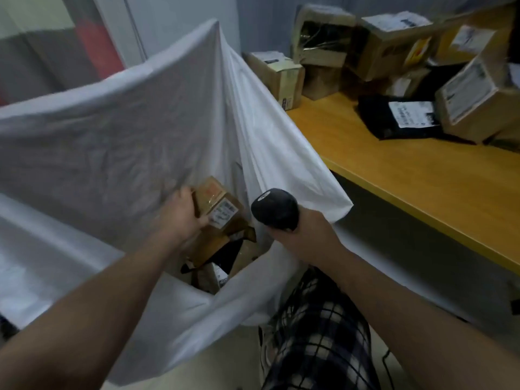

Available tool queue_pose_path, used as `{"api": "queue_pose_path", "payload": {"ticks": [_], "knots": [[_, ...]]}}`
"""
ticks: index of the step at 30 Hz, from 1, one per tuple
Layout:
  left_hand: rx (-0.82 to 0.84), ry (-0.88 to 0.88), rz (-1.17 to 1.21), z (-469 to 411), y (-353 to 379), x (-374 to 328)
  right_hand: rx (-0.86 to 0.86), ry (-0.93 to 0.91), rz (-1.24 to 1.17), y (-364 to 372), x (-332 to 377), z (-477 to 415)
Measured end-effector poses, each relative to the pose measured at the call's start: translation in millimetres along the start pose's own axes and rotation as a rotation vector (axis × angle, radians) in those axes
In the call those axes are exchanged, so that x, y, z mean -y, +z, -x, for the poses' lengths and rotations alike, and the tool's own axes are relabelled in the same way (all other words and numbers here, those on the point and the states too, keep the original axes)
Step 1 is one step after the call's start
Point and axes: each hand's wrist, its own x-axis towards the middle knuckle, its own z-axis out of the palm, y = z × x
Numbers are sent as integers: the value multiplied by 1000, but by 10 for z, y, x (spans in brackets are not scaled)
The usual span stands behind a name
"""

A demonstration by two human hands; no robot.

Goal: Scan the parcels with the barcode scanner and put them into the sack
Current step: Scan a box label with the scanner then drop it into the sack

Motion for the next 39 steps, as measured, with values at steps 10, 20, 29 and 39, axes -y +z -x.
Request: {"api": "queue_pose_path", "payload": {"ticks": [10,20,29,39], "knots": [[-21,116,-151,-466,1020,-119,27,106,180,174,-488,-131],[-197,258,76,-220,647,-764,-230,206,-67,-83,-567,-57],[-249,752,223,428,83,-2358,-649,166,-407,-1187,-545,522],[-183,1076,138,724,375,-4038,-967,223,-644,-2585,-823,1240]]}}
